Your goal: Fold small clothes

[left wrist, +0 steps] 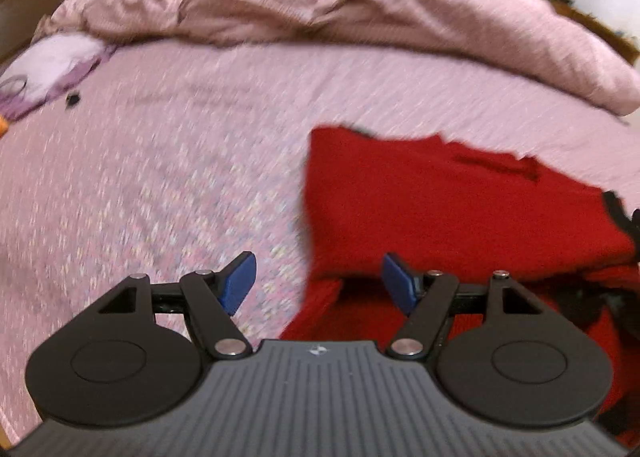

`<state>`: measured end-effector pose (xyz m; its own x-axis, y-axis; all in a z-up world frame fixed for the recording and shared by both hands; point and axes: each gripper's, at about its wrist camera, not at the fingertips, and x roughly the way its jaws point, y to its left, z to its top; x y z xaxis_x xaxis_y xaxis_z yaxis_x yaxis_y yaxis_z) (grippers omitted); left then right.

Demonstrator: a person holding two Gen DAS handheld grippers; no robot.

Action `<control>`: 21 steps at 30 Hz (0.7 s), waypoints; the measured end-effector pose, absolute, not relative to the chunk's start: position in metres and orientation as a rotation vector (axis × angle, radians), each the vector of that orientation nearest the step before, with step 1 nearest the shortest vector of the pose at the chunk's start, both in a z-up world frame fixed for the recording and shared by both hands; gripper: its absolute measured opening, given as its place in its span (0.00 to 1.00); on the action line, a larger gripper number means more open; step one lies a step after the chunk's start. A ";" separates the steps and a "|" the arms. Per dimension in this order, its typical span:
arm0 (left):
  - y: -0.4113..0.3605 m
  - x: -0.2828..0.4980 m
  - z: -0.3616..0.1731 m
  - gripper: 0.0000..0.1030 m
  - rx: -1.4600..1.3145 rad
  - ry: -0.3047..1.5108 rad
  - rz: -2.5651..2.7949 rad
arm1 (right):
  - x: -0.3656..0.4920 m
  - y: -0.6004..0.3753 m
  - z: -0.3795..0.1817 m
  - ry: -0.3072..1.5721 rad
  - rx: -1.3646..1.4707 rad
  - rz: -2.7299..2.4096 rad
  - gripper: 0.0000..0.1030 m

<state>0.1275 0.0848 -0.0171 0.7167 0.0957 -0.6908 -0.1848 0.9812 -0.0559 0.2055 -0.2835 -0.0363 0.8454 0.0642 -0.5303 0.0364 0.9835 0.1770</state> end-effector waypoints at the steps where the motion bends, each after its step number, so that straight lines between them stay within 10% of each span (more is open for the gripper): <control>1: 0.081 0.129 -0.015 0.72 -0.115 0.745 0.145 | 0.199 -0.283 -0.033 0.556 0.187 0.014 0.20; 21: 0.078 0.184 -0.068 0.82 -0.051 0.836 0.160 | 0.184 -0.263 -0.065 0.626 0.141 0.081 0.15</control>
